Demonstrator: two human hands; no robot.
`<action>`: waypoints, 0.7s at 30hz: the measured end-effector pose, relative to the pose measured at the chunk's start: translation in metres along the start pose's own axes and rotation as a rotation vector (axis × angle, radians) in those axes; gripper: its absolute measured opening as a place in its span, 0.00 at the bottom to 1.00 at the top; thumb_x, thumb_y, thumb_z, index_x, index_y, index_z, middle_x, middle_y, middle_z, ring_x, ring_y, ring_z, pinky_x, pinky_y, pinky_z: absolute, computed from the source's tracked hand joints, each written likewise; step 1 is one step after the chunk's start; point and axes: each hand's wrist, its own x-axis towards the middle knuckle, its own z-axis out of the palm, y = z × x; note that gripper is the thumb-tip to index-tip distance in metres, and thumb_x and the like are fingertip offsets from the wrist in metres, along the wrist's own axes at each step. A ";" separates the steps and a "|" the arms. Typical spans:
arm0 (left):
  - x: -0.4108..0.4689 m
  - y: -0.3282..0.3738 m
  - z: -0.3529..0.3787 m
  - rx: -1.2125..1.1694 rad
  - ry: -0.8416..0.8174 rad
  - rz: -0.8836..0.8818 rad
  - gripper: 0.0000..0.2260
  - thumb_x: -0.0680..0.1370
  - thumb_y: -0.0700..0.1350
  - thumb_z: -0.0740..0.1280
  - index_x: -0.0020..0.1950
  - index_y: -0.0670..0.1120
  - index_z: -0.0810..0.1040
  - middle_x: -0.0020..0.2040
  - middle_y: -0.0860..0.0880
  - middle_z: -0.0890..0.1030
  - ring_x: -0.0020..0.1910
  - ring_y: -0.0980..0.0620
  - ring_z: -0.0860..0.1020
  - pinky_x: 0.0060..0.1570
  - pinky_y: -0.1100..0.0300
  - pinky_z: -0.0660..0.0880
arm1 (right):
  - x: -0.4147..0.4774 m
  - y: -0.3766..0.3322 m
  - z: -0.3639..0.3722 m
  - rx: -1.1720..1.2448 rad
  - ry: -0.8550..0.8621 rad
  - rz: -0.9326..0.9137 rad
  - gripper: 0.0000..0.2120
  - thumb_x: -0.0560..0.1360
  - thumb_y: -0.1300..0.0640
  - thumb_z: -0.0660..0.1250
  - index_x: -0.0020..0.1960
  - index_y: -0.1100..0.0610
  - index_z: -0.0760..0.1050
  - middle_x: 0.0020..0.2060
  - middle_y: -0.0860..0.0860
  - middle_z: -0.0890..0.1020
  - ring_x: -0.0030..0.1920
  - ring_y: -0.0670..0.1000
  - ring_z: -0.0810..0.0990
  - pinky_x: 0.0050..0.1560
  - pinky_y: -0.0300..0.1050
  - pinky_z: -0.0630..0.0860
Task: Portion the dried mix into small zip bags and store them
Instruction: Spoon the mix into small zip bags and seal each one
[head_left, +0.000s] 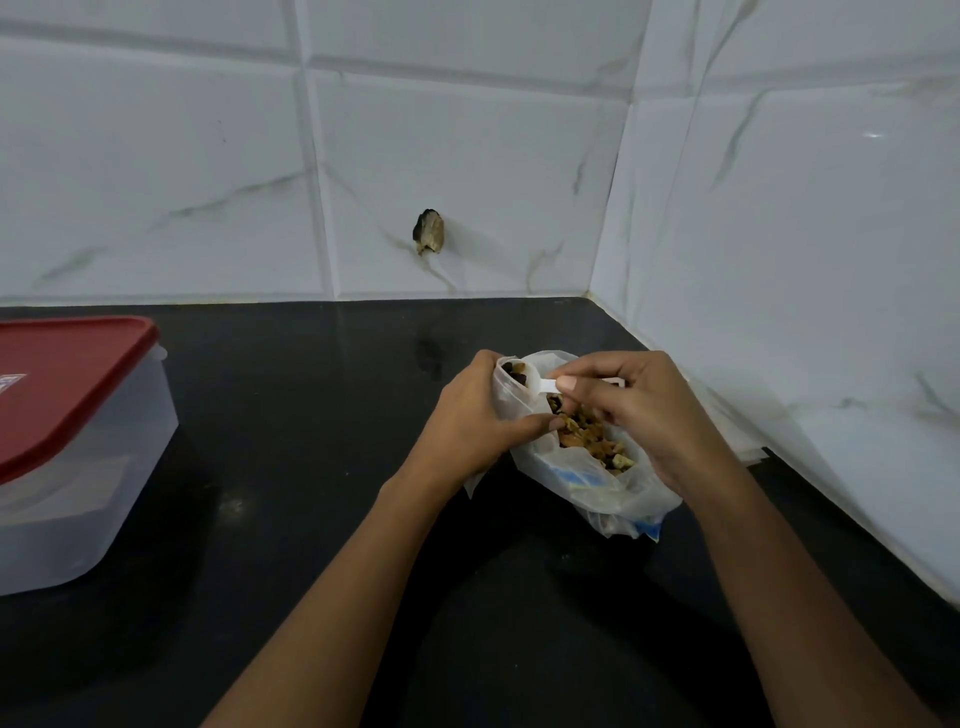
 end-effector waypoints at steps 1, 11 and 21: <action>0.000 -0.001 0.000 -0.020 0.012 0.000 0.22 0.68 0.50 0.75 0.56 0.51 0.69 0.50 0.57 0.74 0.47 0.60 0.73 0.40 0.71 0.70 | 0.000 0.000 0.001 -0.109 0.012 -0.092 0.06 0.72 0.62 0.69 0.43 0.53 0.83 0.34 0.46 0.82 0.35 0.40 0.78 0.40 0.31 0.72; 0.000 -0.004 -0.001 -0.132 0.063 -0.027 0.21 0.69 0.48 0.75 0.55 0.53 0.67 0.48 0.61 0.72 0.44 0.64 0.73 0.36 0.76 0.71 | 0.007 0.011 0.000 -0.464 0.052 -0.574 0.08 0.69 0.64 0.67 0.45 0.59 0.83 0.39 0.50 0.80 0.41 0.45 0.75 0.44 0.26 0.68; -0.001 -0.003 0.002 -0.143 0.022 -0.058 0.23 0.69 0.50 0.74 0.57 0.53 0.65 0.55 0.57 0.72 0.54 0.59 0.72 0.43 0.71 0.69 | 0.003 0.002 -0.009 -0.148 0.219 -0.272 0.08 0.71 0.62 0.70 0.45 0.52 0.83 0.38 0.45 0.82 0.40 0.42 0.79 0.45 0.33 0.74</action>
